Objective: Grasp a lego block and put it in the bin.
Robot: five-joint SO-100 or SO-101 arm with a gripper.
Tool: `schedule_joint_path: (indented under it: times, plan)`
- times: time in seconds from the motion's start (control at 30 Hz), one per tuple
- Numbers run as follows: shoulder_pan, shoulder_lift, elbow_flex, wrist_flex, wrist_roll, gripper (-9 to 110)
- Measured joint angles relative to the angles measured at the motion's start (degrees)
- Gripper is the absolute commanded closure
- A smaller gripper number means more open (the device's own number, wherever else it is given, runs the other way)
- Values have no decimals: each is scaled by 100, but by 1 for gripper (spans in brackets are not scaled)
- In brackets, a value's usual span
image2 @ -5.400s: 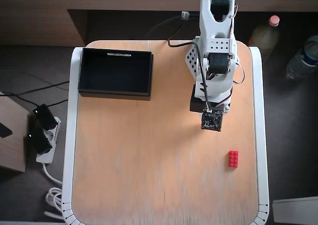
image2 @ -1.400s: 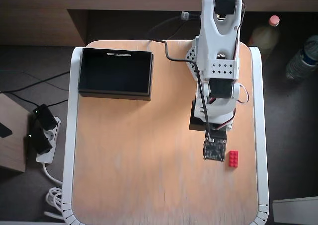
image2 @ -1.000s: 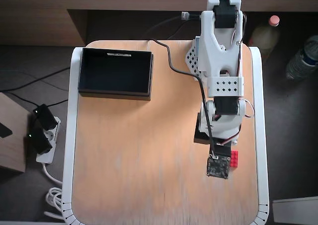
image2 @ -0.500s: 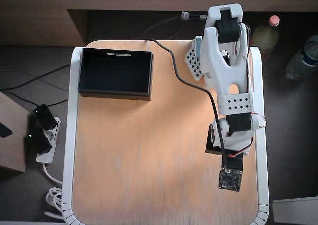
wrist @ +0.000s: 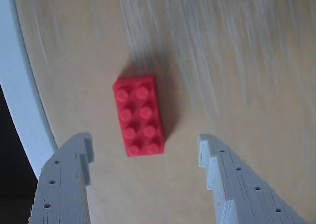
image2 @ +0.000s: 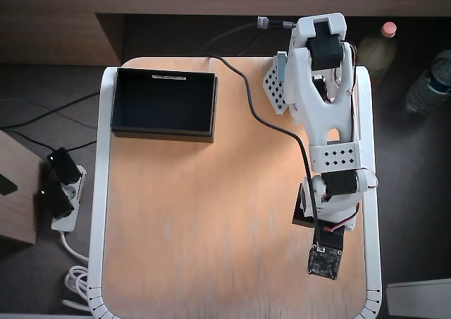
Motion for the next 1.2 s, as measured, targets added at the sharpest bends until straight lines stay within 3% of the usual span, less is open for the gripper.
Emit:
schedule_joint_path:
  times: [1.2]
  plan:
    - [-114,-914,-18,-519,-211,82]
